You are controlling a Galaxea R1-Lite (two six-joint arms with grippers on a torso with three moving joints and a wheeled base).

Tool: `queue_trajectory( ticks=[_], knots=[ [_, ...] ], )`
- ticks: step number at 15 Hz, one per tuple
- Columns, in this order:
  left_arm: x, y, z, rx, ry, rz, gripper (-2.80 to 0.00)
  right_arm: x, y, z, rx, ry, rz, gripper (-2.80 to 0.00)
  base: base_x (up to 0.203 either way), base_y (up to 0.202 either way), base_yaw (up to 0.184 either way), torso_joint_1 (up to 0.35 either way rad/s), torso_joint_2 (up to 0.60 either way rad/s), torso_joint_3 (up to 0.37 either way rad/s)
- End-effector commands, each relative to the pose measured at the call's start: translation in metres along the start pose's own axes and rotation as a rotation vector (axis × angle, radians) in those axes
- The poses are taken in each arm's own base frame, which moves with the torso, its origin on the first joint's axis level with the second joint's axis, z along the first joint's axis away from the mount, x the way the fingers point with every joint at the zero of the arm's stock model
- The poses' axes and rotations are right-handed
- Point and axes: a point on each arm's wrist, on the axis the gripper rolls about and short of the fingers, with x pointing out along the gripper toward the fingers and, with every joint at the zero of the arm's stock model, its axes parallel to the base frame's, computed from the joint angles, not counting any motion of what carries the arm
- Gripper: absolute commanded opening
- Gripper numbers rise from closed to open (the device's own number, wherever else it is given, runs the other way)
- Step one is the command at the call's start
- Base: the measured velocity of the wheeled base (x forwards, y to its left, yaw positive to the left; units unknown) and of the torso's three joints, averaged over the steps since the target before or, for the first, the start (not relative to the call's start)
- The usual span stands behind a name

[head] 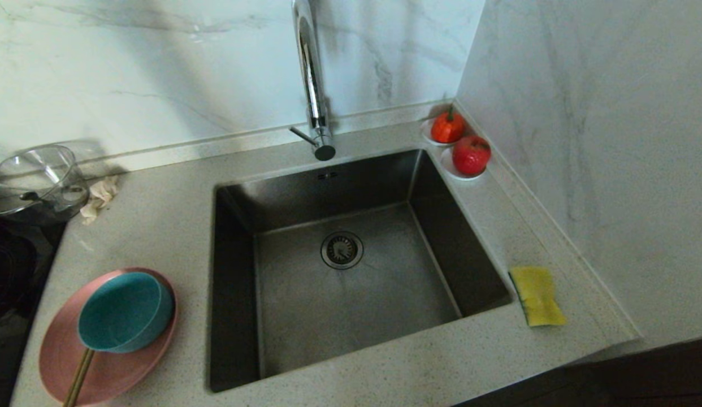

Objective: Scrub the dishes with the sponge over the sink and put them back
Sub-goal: Place the dish soap on the table

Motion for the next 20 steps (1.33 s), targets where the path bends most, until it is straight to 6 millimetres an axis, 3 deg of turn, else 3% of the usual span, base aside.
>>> queue_trajectory(
  ticks=[1,14,20],
  knots=[
    [-0.001,0.027,0.002,0.029,-0.054,0.096,-2.8,0.0,0.0,0.0,0.0,0.0,0.0,-2.8,0.0,0.0,0.0,0.0,0.0,0.0],
    [0.007,0.087,-0.059,0.101,-0.256,0.407,-2.8,0.0,0.0,0.0,0.0,0.0,-0.001,-2.8,0.0,0.0,0.0,0.0,0.0,0.0],
    [0.016,0.102,-0.112,0.147,-0.223,0.474,-2.8,0.0,0.0,0.0,0.001,0.0,0.0,-2.8,0.0,0.0,0.0,0.0,0.0,0.0]
  ],
)
